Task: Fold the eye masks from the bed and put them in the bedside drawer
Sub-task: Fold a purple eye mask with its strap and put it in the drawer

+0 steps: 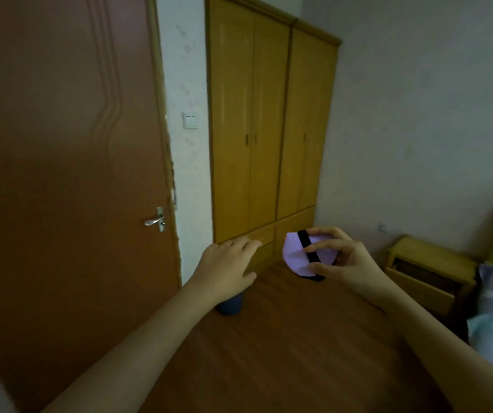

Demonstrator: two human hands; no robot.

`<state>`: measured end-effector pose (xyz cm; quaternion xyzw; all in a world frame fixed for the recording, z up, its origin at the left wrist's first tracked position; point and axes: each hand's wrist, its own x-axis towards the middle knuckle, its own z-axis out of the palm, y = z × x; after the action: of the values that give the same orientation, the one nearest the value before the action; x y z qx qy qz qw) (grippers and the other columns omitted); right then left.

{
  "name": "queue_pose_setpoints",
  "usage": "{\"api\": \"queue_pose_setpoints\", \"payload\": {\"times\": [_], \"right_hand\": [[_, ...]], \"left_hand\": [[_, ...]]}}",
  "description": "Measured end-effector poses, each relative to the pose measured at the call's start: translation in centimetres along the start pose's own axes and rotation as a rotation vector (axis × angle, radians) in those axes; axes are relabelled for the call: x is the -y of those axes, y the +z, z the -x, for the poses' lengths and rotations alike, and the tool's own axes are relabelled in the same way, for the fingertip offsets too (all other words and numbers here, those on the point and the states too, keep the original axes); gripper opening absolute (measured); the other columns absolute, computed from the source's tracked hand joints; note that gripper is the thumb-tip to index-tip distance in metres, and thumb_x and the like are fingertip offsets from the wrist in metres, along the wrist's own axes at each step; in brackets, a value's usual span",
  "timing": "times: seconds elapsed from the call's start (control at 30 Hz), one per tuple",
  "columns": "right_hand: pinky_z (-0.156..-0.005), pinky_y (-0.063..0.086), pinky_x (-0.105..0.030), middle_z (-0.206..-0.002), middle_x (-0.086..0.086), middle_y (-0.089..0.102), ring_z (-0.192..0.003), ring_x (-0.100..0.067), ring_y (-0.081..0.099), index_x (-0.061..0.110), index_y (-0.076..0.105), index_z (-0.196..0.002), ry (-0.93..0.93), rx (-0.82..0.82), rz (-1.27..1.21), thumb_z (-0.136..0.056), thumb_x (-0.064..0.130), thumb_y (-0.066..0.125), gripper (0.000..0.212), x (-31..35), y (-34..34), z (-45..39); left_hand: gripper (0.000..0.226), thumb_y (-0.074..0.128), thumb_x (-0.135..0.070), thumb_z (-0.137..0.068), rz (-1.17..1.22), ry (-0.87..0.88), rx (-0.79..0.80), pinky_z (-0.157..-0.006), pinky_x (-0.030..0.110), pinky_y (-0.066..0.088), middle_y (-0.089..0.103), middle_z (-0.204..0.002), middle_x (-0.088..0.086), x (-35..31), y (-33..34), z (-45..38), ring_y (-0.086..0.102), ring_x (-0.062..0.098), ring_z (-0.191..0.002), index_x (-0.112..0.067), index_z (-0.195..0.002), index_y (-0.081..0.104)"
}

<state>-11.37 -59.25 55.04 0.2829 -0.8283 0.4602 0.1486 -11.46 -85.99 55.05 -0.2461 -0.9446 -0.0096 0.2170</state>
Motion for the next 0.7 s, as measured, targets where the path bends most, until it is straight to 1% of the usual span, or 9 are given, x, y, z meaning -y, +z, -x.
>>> {"api": "queue_pose_setpoints", "payload": {"times": [0.1, 0.17, 0.23, 0.27, 0.4, 0.47, 0.57, 0.63, 0.7], "right_hand": [[-0.095, 0.050, -0.034, -0.131, 0.016, 0.049, -0.124, 0.001, 0.046, 0.034, 0.073, -0.094, 0.046, -0.050, 0.070, -0.074, 0.018, 0.080, 0.026, -5.2, -2.3, -3.6], [-0.095, 0.049, -0.032, -0.131, 0.016, 0.049, -0.125, -0.001, 0.045, 0.032, 0.073, -0.095, 0.075, -0.068, 0.091, -0.075, 0.017, 0.079, 0.026, -8.4, -3.7, -6.3], [-0.093, 0.051, -0.027, -0.131, 0.015, 0.049, -0.125, -0.004, 0.046, 0.029, 0.074, -0.095, 0.103, -0.087, 0.094, -0.075, 0.016, 0.079, 0.025, -11.4, -5.1, -9.0], [-0.094, 0.051, -0.027, -0.131, 0.013, 0.049, -0.125, -0.004, 0.046, 0.027, 0.074, -0.096, 0.122, -0.097, 0.097, -0.075, 0.015, 0.079, 0.025, -12.7, -5.8, -10.2], [-0.102, 0.045, -0.042, -0.131, 0.011, 0.050, -0.123, -0.001, 0.047, 0.023, 0.074, -0.096, 0.180, -0.156, 0.097, -0.076, 0.011, 0.078, 0.023, -18.2, -9.2, -15.1], [-0.103, 0.045, -0.042, -0.131, 0.012, 0.050, -0.122, 0.001, 0.047, 0.025, 0.074, -0.095, 0.210, -0.178, 0.113, -0.076, 0.013, 0.078, 0.023, -21.5, -10.8, -17.0], [-0.101, 0.047, -0.038, -0.131, 0.016, 0.050, -0.121, 0.006, 0.046, 0.031, 0.073, -0.093, 0.247, -0.212, 0.168, -0.074, 0.017, 0.080, 0.025, -27.0, -13.4, -19.5], [-0.099, 0.049, -0.037, -0.131, 0.015, 0.050, -0.122, 0.003, 0.046, 0.032, 0.073, -0.093, 0.283, -0.249, 0.200, -0.073, 0.018, 0.080, 0.026, -30.5, -15.3, -20.8], [-0.100, 0.047, -0.039, -0.132, 0.010, 0.050, -0.124, -0.004, 0.046, 0.028, 0.073, -0.095, 0.328, -0.290, 0.247, -0.072, 0.016, 0.081, 0.027, -33.9, -17.5, -21.9]], "left_hand": [[0.057, 0.049, -0.046, -0.091, 0.014, 0.066, -0.021, -0.076, 0.030, 0.032, 0.040, -0.143, -0.008, 1.2, 3.9, -7.3, 0.046, 0.016, -0.122, -0.030, -0.141, 0.029], [0.057, 0.049, -0.046, -0.091, 0.041, 0.088, -0.020, -0.079, 0.031, 0.036, 0.040, -0.143, -0.008, 1.9, 6.3, -12.2, 0.047, 0.016, -0.121, -0.030, -0.141, 0.028], [0.057, 0.049, -0.046, -0.091, 0.065, 0.115, -0.013, -0.083, 0.034, 0.038, 0.040, -0.143, -0.007, 2.4, 8.3, -17.0, 0.047, 0.016, -0.121, -0.030, -0.142, 0.028], [0.057, 0.050, -0.045, -0.091, 0.079, 0.127, -0.012, -0.084, 0.034, 0.039, 0.040, -0.143, -0.007, 2.6, 9.2, -19.2, 0.047, 0.016, -0.121, -0.030, -0.142, 0.027], [0.058, 0.050, -0.046, -0.091, 0.134, 0.157, -0.009, -0.090, 0.037, 0.040, 0.039, -0.143, -0.008, 2.9, 13.3, -28.2, 0.046, 0.017, -0.123, -0.031, -0.142, 0.026], [0.059, 0.050, -0.046, -0.091, 0.157, 0.179, 0.010, -0.093, 0.039, 0.038, 0.038, -0.145, -0.008, 2.7, 15.7, -32.7, 0.045, 0.018, -0.125, -0.031, -0.143, 0.025], [0.062, 0.051, -0.047, -0.090, 0.169, 0.245, 0.001, -0.091, 0.039, 0.040, 0.039, -0.144, -0.008, 2.0, 20.1, -39.7, 0.047, 0.018, -0.124, -0.030, -0.144, 0.025], [0.063, 0.051, -0.048, -0.089, 0.182, 0.292, -0.008, -0.089, 0.038, 0.042, 0.042, -0.143, -0.008, 1.3, 23.0, -44.6, 0.050, 0.019, -0.122, -0.030, -0.144, 0.026], [0.063, 0.051, -0.050, -0.089, 0.205, 0.332, 0.001, -0.086, 0.037, 0.043, 0.044, -0.141, -0.007, 0.3, 25.8, -49.4, 0.051, 0.019, -0.120, -0.030, -0.143, 0.027]]}}
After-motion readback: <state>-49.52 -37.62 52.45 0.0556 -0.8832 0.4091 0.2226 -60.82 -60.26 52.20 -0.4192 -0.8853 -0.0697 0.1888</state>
